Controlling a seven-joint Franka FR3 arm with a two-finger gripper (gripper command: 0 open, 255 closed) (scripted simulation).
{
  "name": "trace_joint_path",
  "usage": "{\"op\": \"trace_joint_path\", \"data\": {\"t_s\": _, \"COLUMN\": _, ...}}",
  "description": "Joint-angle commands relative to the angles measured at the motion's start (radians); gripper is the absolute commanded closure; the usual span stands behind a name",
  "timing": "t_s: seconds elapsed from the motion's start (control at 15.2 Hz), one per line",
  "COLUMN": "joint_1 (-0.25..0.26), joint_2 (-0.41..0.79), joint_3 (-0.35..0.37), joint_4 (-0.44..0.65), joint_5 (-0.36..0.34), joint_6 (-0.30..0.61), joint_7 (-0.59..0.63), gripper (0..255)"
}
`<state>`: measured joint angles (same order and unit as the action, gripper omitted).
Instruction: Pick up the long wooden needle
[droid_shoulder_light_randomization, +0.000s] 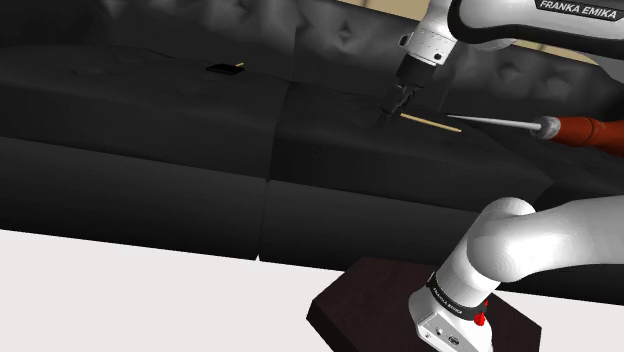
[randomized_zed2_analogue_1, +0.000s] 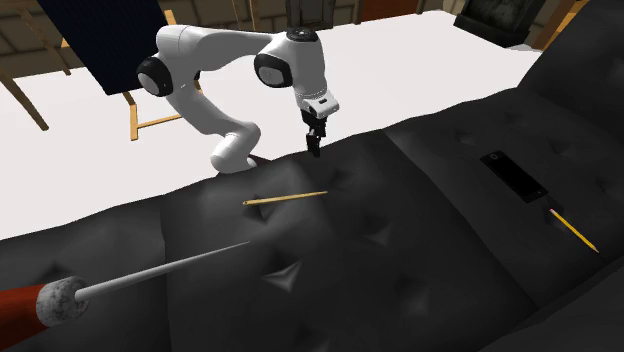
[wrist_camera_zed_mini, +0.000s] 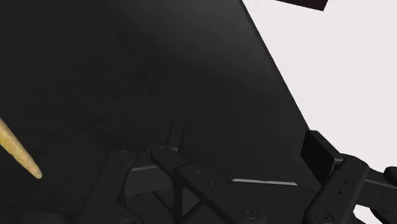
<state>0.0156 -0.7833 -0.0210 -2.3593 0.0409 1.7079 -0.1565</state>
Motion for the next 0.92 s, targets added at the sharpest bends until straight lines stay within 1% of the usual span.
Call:
{"op": "trace_joint_path", "data": {"t_s": 0.0, "joint_1": 0.000, "joint_2": 0.000, "joint_3": 0.000, "joint_4": 0.000, "joint_5": 0.000, "joint_6": 0.000, "joint_7": 0.000, "gripper": 0}}
{"op": "trace_joint_path", "data": {"t_s": 0.4, "joint_1": 0.001, "joint_2": -0.024, "joint_3": -0.176, "joint_4": 0.021, "joint_5": -0.082, "joint_6": -0.009, "joint_7": -0.275, "gripper": 0}}
{"op": "trace_joint_path", "data": {"t_s": 0.66, "joint_1": 0.014, "joint_2": 0.003, "joint_3": -0.298, "joint_4": 0.073, "joint_5": -0.126, "joint_6": -0.010, "joint_7": -0.459, "gripper": 0}}
{"op": "trace_joint_path", "data": {"t_s": 0.86, "joint_1": 0.035, "joint_2": 0.042, "joint_3": -0.392, "joint_4": 0.133, "joint_5": -0.148, "joint_6": -0.011, "joint_7": -0.598, "gripper": 0}}
